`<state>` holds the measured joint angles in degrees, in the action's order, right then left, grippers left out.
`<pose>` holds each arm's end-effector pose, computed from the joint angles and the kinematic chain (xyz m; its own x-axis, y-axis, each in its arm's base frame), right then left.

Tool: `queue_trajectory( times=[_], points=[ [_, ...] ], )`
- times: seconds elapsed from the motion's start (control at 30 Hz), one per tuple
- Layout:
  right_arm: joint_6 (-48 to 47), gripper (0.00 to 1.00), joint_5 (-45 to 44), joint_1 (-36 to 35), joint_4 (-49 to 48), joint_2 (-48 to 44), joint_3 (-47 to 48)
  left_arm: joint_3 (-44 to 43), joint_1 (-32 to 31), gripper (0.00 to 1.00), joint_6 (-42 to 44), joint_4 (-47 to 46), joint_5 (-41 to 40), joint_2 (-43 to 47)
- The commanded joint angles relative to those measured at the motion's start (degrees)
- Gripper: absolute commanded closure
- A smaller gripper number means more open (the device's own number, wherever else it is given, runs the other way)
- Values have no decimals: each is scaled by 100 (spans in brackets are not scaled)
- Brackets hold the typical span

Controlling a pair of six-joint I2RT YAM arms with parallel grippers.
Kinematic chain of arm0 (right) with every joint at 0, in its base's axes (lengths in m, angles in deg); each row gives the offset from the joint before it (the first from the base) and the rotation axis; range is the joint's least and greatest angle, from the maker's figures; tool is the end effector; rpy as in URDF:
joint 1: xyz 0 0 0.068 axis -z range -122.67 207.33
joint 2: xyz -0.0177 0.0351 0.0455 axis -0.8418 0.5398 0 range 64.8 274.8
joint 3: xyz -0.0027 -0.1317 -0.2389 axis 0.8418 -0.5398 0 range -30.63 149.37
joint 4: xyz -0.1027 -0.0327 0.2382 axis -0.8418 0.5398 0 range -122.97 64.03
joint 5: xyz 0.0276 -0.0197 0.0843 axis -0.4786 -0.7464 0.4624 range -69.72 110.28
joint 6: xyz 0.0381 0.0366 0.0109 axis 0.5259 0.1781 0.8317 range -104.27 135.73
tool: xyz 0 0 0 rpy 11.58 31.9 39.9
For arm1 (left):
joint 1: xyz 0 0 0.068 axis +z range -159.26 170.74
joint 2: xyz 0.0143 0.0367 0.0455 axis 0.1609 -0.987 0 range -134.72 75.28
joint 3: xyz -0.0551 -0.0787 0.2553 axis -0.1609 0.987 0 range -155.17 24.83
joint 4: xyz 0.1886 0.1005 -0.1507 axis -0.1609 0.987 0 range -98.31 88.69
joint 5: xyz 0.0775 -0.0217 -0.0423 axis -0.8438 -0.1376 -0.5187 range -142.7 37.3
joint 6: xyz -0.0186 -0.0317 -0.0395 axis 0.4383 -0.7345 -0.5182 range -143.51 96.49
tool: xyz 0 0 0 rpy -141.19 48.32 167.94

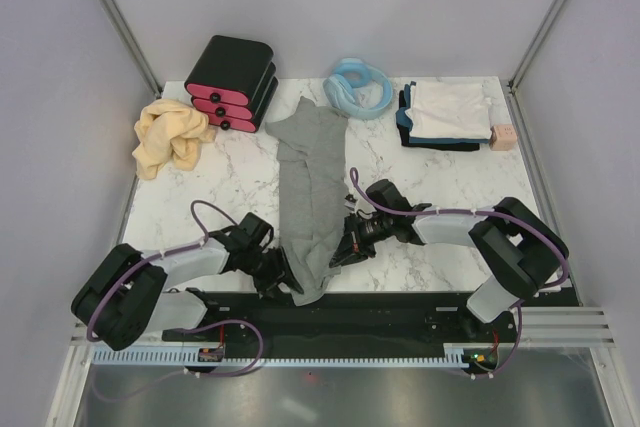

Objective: Fold and stack the t-shirts

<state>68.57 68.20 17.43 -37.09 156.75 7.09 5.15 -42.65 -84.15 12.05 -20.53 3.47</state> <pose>0.2006 0.2021 0.1386 -0.9892 -0.1309 0.0665 -0.0111 0.5184 0.8551 0.1288 -0.1075 0.1083 -0.9130 -0.2819 0.2950 -0.4000 0.7607 -0.5113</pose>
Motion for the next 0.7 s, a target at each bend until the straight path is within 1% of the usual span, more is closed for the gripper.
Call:
queue_trajectory(
  times=[0.0, 0.07, 0.17, 0.2, 0.23, 0.37, 0.5, 0.57, 0.67],
  points=[
    [60, 100, -11, 0, -309, 61, -27, -220, -150, 46, -220, -427, 1, -149],
    [60, 100, -2, 0, -317, 52, -45, -299, -186, 48, -229, -480, -8, -219],
    [60, 100, 7, 0, -317, 52, -62, -396, -203, 53, -220, -489, -43, -281],
    [60, 100, 7, 8, -317, 61, -62, -413, -203, 58, -211, -489, -69, -281],
    [60, 100, 7, 0, -326, 69, -54, -422, -203, 59, -220, -480, -70, -281],
    [60, 100, -2, 9, -326, 52, -71, -405, -203, 61, -220, -507, -61, -325],
    [51, 100, -2, 9, -317, 61, -71, -326, -212, 57, -211, -498, -35, -342],
    [51, 100, -11, 17, -318, 70, -80, -291, -212, 57, -202, -498, -26, -325],
    [51, 100, -2, 26, -326, 87, -89, -255, -212, 64, -211, -498, -8, -298]
  ],
)
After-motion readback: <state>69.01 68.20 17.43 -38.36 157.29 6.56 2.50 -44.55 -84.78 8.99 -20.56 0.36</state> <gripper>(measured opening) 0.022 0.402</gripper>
